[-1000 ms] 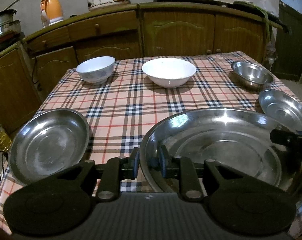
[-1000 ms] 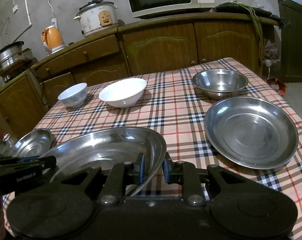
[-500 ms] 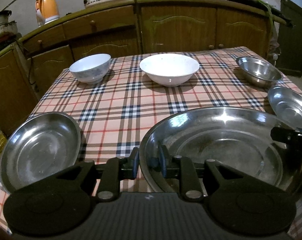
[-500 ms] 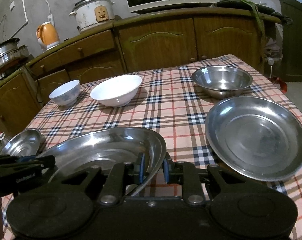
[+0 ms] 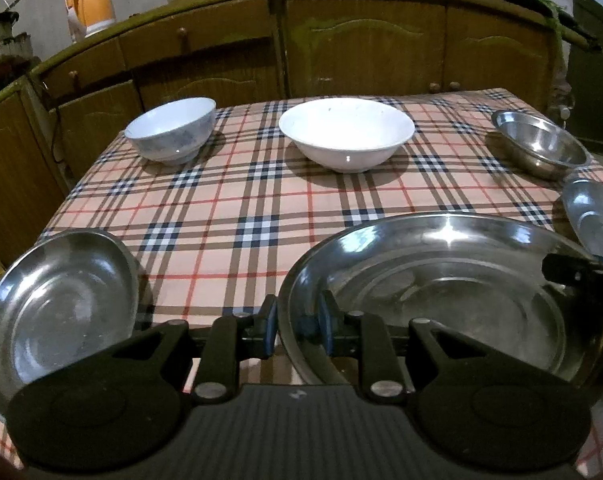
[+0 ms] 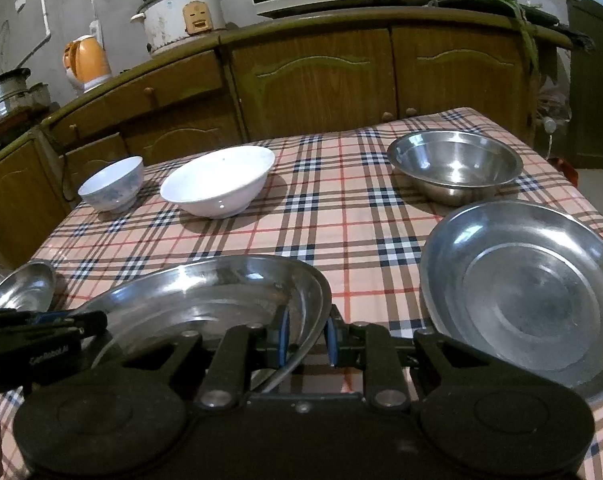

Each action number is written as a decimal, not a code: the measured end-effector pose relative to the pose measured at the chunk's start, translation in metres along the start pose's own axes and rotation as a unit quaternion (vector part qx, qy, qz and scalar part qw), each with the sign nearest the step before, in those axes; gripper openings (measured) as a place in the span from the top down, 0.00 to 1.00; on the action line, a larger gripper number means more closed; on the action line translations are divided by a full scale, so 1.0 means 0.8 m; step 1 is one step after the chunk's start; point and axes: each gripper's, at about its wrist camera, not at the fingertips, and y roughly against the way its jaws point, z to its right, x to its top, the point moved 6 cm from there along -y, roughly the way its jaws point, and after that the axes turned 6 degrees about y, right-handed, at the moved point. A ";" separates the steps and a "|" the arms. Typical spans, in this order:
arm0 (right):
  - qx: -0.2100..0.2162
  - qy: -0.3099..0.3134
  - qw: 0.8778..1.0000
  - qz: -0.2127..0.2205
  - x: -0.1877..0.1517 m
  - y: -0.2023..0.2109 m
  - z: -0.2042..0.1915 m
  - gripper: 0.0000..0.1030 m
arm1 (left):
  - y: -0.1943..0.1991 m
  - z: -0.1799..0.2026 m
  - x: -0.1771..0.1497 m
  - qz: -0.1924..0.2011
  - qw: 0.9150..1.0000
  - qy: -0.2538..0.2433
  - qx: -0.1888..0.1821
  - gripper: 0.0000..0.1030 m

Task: Organize plates and bowls

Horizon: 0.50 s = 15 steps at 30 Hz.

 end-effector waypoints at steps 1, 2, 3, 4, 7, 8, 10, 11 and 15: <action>-0.001 0.001 1.000 -0.002 0.000 -0.004 0.001 0.76 | -0.003 0.000 0.000 -0.001 1.000 0.000 0.001 0.78; -0.002 0.001 1.000 -0.004 -0.001 -0.006 0.002 0.76 | -0.005 0.001 0.000 -0.002 1.000 0.000 0.001 0.78; -0.002 0.001 1.000 -0.005 -0.001 -0.008 0.002 0.76 | -0.007 0.001 0.000 -0.002 1.000 0.001 0.002 0.78; -0.002 0.002 1.000 -0.005 -0.001 -0.010 0.002 0.76 | -0.010 0.000 0.000 -0.001 1.000 0.001 0.003 0.78; -0.002 0.007 1.000 -0.007 -0.001 -0.014 0.000 0.76 | -0.015 -0.001 0.002 -0.004 1.000 0.008 0.005 0.78; -0.003 0.008 1.000 -0.008 -0.001 -0.015 0.000 0.76 | -0.016 -0.001 0.002 -0.004 1.000 0.009 0.005 0.78; -0.004 0.007 1.000 -0.011 -0.002 -0.017 0.001 0.76 | -0.016 0.000 0.001 -0.004 1.000 0.007 0.005 0.78; -0.005 0.006 1.000 -0.013 -0.003 -0.018 0.002 0.76 | -0.016 0.000 0.000 -0.005 1.000 0.006 0.004 0.78; -0.005 0.003 1.000 -0.020 -0.006 -0.021 0.003 0.76 | -0.023 0.000 -0.007 -0.021 1.000 0.012 0.002 0.77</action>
